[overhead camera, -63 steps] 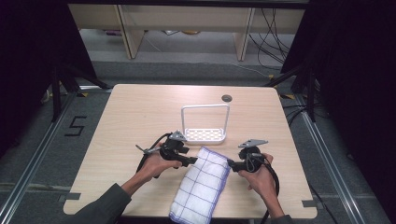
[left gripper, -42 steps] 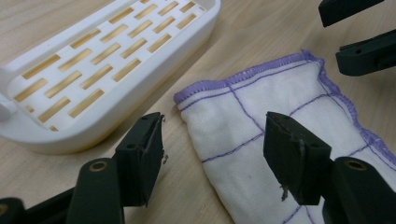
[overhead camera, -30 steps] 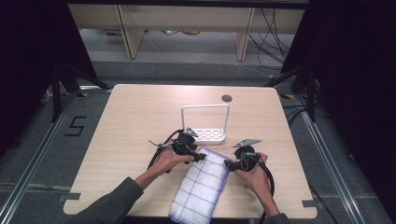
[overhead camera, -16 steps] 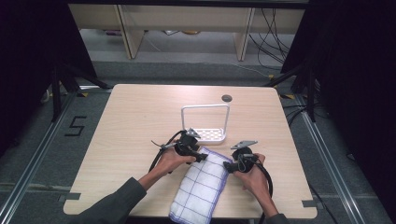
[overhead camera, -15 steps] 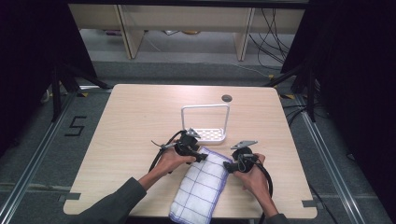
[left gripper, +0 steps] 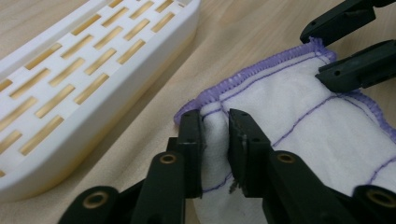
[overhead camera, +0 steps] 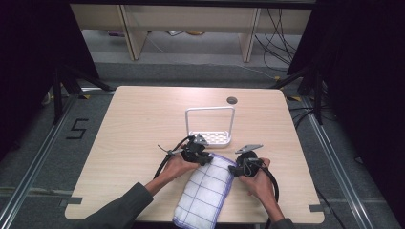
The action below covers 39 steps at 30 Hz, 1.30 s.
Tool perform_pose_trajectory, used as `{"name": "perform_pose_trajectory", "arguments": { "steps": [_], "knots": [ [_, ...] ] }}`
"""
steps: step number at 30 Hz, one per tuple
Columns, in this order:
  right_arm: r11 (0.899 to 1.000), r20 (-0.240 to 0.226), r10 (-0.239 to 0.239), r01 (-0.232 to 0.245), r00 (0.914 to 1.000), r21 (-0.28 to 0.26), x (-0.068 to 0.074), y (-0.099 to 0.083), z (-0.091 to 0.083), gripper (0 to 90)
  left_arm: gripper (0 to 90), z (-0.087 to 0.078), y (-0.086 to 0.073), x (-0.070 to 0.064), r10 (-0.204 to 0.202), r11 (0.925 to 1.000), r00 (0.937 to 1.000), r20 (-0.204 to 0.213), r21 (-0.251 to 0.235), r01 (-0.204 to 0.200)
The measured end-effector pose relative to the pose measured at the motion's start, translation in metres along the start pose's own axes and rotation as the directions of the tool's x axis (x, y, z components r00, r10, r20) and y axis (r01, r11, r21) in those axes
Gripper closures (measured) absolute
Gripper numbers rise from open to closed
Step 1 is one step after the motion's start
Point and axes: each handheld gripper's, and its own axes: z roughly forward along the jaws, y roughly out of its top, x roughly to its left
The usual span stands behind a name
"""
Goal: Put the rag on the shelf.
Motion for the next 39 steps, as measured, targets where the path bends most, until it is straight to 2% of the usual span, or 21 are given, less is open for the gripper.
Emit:
{"name": "perform_pose_trajectory", "arguments": {
  "steps": [1, 2, 4, 8, 10, 11, 13, 14, 15, 17, 20, 21, 23, 24, 25, 27, 30, 33, 35, 36, 39],
  "knots": [
    [1.000, -0.016, -0.002, 0.002, 0.9999, -0.006, -0.001, -0.001, 0.000, 68.7, 79.7, 0.000, 0.000, 0.000, 0.001, 1.0000, 1.0000, 0.001, -0.002, -0.001],
    [1.000, -0.016, -0.002, 0.002, 0.9999, -0.006, -0.001, -0.001, 0.000, 68.7, 80.7, 0.000, 0.000, 0.000, 0.001, 1.0000, 1.0000, 0.001, -0.002, -0.001],
    [1.000, -0.049, 0.009, -0.009, 0.9988, -0.016, 0.000, -0.002, 0.000, 78.2, 81.8, -0.001, 0.000, 0.001, 0.011, 0.9999, 0.9999, 0.011, 0.004, -0.011],
    [1.000, -0.053, -0.020, 0.019, 0.9984, -0.015, 0.003, -0.001, -0.001, 84.1, 83.6, -0.003, 0.000, 0.001, 0.004, 0.9999, 0.9998, 0.017, -0.013, -0.003],
    [0.999, -0.048, -0.027, 0.026, 0.9985, -0.022, 0.004, -0.001, -0.001, 84.4, 83.6, -0.006, 0.001, -0.001, 0.002, 0.9998, 0.9999, 0.017, -0.022, -0.001],
    [0.999, -0.046, -0.048, 0.047, 0.9978, -0.024, 0.004, -0.001, -0.002, 84.8, 83.7, -0.008, 0.002, -0.002, -0.001, 0.9994, 0.9999, 0.011, -0.035, 0.002],
    [0.997, -0.049, -0.054, 0.051, 0.9974, -0.053, 0.006, 0.002, -0.010, 85.1, 83.9, -0.019, 0.004, -0.004, 0.028, 0.9985, 0.9996, 0.006, -0.047, -0.028],
    [0.997, -0.049, -0.054, 0.051, 0.9974, -0.053, 0.006, 0.002, -0.010, 85.1, 84.0, -0.019, 0.004, -0.004, 0.028, 0.9985, 0.9996, 0.006, -0.047, -0.028],
    [0.993, -0.056, -0.071, 0.065, 0.9959, -0.099, 0.007, 0.005, -0.016, 85.2, 84.0, -0.025, 0.005, -0.005, 0.027, 0.9977, 0.9996, 0.010, -0.062, -0.027],
    [0.995, -0.066, -0.060, 0.054, 0.9960, -0.088, 0.008, 0.006, -0.021, 85.2, 84.0, -0.035, 0.007, -0.006, 0.007, 0.9948, 0.9998, 0.016, -0.102, -0.006],
    [0.987, -0.060, -0.072, 0.063, 0.9956, -0.147, 0.010, 0.009, -0.030, 85.3, 84.1, -0.054, 0.010, -0.009, 0.019, 0.9907, 0.9997, 0.017, -0.135, -0.016],
    [0.987, -0.066, -0.083, 0.073, 0.9944, -0.143, 0.011, 0.011, -0.037, 85.3, 84.1, -0.059, 0.011, -0.010, 0.025, 0.9889, 0.9995, 0.020, -0.147, -0.022],
    [0.977, -0.065, -0.106, 0.092, 0.9922, -0.192, 0.015, 0.016, -0.049, 85.3, 84.0, -0.069, 0.014, -0.013, 0.044, 0.9867, 0.9989, 0.014, -0.157, -0.041],
    [0.977, -0.065, -0.106, 0.092, 0.9922, -0.192, 0.015, 0.016, -0.049, 85.3, 84.0, -0.072, 0.015, -0.014, 0.054, 0.9852, 0.9984, 0.018, -0.164, -0.050],
    [0.968, -0.060, -0.116, 0.099, 0.9915, -0.230, 0.019, 0.019, -0.057, 85.2, 84.0, -0.077, 0.017, -0.016, 0.054, 0.9833, 0.9983, 0.019, -0.175, -0.050],
    [0.964, -0.062, -0.120, 0.101, 0.9909, -0.247, 0.020, 0.022, -0.062, 85.3, 84.0, -0.089, 0.020, -0.018, 0.056, 0.9778, 0.9978, 0.035, -0.204, -0.048],
    [0.946, -0.052, -0.136, 0.114, 0.9893, -0.303, 0.025, 0.028, -0.081, 85.3, 83.9, -0.107, 0.024, -0.021, 0.057, 0.9705, 0.9974, 0.044, -0.237, -0.045],
    [0.923, -0.031, -0.173, 0.151, 0.9845, -0.354, 0.030, 0.037, -0.098, 85.3, 83.9, -0.129, 0.032, -0.023, 0.066, 0.9642, 0.9970, 0.040, -0.260, -0.054],
    [0.912, -0.028, -0.195, 0.171, 0.9805, -0.372, 0.033, 0.040, -0.105, 85.3, 83.9, -0.140, 0.037, -0.027, 0.070, 0.9638, 0.9972, 0.029, -0.260, -0.060],
    [0.912, -0.028, -0.195, 0.171, 0.9805, -0.372, 0.033, 0.040, -0.105, 85.3, 83.8, -0.140, 0.037, -0.027, 0.070, 0.9638, 0.9972, 0.029, -0.260, -0.060],
    [0.903, -0.040, -0.205, 0.173, 0.9780, -0.393, 0.038, 0.044, -0.119, 85.3, 83.8, -0.155, 0.041, -0.033, 0.080, 0.9575, 0.9957, 0.046, -0.281, -0.064]
  ]
}}
